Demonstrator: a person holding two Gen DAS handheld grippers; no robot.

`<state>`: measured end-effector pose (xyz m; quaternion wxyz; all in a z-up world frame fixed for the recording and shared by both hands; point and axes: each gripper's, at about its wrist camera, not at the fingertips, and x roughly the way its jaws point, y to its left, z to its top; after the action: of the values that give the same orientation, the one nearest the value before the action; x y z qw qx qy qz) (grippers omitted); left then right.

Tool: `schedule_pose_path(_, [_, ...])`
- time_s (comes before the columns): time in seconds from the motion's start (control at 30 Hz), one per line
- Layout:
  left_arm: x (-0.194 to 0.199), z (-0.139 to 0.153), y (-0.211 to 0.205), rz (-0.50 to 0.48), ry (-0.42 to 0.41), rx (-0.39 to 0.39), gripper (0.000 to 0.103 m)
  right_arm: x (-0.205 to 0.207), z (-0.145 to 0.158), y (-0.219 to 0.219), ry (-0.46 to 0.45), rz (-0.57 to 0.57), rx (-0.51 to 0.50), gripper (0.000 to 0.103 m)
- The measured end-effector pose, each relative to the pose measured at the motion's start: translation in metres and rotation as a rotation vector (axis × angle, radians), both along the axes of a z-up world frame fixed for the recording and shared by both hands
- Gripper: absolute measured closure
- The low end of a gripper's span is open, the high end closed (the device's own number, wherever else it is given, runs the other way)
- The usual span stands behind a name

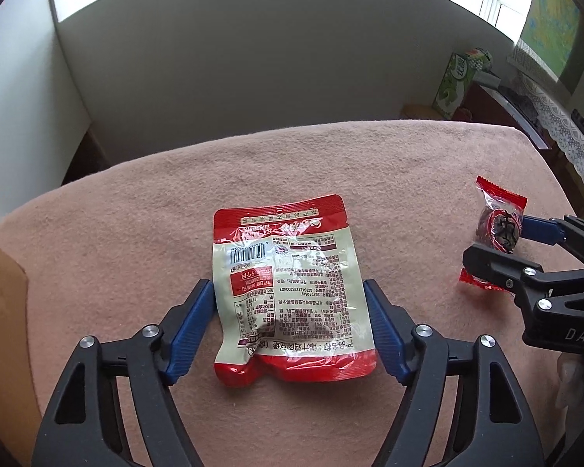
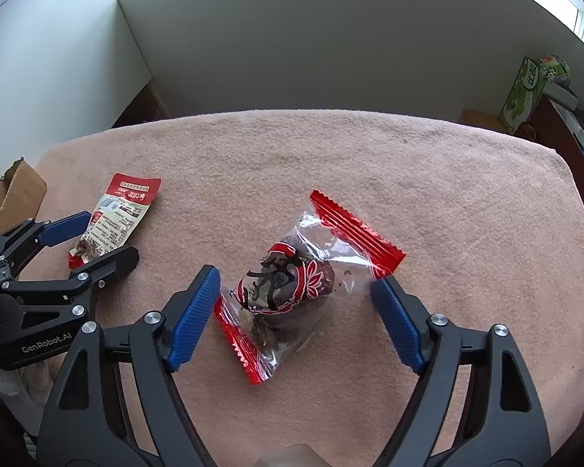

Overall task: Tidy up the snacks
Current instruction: 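Grasp the red-white nut packet with the left gripper while the right grasps the red candy bag, then lift both packets and carry them over the cardboard box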

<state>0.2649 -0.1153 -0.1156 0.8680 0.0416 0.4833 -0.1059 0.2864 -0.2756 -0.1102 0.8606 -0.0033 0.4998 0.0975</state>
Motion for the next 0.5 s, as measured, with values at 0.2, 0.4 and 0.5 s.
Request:
schedule_pose_path(0.2, [-0.004,0.001,0.012,0.015,-0.003,-0.027,0.032,-0.004,0.002,0.000,0.007,0.035,-0.003,0.045])
schedule_pose_path(0.4, [-0.032,0.003,0.043,0.067,-0.026,-0.070,0.040,-0.026,0.000,-0.001,-0.004,0.064,0.012,0.045])
schedule_pose_path(0.5, [-0.048,0.002,0.055,0.097,-0.029,-0.095,0.041,-0.038,0.001,0.000,-0.009,0.074,0.044,0.046])
